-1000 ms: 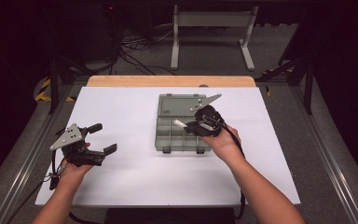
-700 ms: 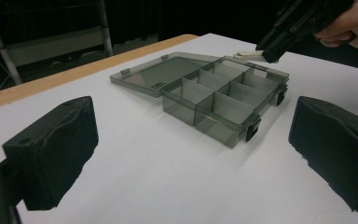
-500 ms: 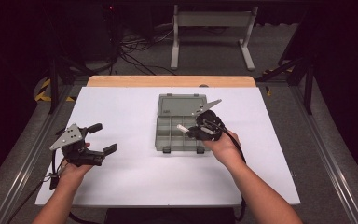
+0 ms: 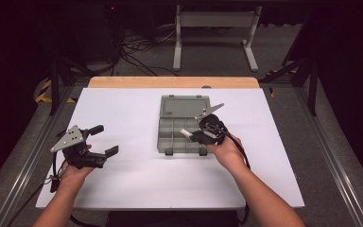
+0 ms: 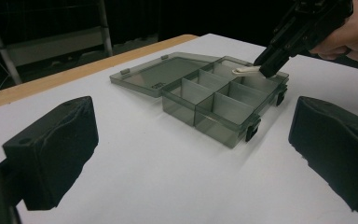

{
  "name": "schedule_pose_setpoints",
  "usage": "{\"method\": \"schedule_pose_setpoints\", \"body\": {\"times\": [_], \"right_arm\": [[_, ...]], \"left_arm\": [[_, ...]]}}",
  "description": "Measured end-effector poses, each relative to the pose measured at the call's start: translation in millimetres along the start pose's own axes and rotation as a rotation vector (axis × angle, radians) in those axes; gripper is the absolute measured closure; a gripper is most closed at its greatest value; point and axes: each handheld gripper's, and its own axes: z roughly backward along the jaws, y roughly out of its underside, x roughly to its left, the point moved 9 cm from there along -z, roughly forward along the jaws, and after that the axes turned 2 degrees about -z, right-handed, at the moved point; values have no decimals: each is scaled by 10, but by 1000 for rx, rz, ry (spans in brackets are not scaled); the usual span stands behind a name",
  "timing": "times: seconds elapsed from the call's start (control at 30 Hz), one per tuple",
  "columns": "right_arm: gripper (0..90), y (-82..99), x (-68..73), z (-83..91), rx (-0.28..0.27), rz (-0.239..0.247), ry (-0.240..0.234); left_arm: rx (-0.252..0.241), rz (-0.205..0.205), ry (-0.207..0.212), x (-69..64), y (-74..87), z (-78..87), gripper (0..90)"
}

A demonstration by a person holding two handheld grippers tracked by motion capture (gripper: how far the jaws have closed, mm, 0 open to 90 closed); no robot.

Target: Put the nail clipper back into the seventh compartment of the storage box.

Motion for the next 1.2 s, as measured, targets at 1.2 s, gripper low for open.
{"method": "schedule_pose_setpoints", "body": {"times": [1.2], "right_arm": [[766, 134, -21, -113, 32, -51, -7]], "left_arm": [[2, -4, 3, -1, 3, -7, 22]]}}
